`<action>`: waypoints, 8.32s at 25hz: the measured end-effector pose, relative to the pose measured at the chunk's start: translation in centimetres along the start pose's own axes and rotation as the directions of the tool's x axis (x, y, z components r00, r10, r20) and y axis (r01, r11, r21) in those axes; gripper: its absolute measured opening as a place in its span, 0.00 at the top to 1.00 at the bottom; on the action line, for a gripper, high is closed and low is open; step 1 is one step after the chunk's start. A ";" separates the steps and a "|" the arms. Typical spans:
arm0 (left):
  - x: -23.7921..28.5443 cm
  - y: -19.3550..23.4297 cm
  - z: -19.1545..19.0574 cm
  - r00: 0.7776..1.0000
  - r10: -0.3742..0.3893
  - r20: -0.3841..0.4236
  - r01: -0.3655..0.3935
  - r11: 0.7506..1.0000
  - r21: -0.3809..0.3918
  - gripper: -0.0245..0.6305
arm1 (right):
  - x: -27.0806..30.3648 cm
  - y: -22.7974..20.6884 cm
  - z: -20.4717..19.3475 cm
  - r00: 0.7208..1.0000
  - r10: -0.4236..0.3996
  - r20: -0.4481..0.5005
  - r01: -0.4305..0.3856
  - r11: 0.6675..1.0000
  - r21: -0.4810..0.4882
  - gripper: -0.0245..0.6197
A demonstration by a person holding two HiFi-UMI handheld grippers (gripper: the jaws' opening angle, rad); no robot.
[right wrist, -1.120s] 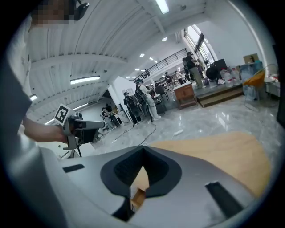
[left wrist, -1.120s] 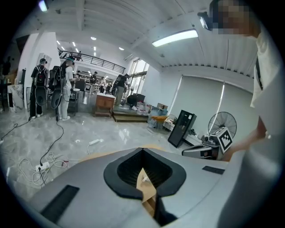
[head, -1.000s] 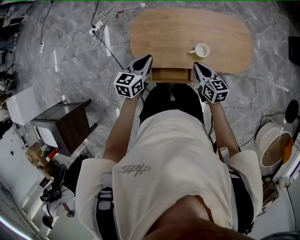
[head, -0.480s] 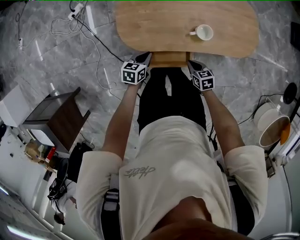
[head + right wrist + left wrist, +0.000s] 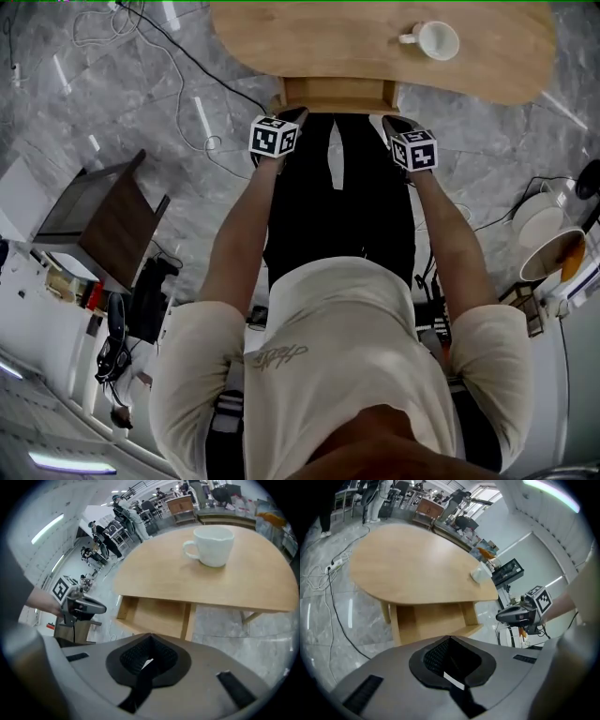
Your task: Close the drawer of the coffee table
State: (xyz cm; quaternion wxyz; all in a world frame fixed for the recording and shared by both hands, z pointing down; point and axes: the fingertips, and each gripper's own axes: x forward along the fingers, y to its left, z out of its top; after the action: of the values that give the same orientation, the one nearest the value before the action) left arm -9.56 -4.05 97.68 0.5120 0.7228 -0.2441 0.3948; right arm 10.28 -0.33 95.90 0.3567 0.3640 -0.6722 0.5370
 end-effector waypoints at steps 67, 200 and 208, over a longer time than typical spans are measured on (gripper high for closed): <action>10.6 11.1 3.4 0.996 0.085 0.009 -0.083 0.986 -0.143 0.96 | 13.4 -6.9 5.4 0.998 0.024 0.060 -0.034 0.984 0.174 0.97; -57.4 -38.1 25.2 0.615 -0.378 0.692 -0.198 0.775 0.600 0.96 | -60.8 38.8 24.9 0.396 0.282 0.874 0.278 0.870 -0.407 0.97; -57.3 -37.4 25.1 0.627 -0.374 0.683 -0.189 0.778 0.599 0.96 | -60.1 38.8 24.6 0.404 0.271 0.874 0.261 0.881 -0.394 0.97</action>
State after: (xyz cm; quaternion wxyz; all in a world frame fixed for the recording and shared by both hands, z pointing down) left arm -5.81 -17.03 26.05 0.1098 0.9579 -0.2549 0.0742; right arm 3.16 -11.91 21.47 0.0063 0.4960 -0.8655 0.0691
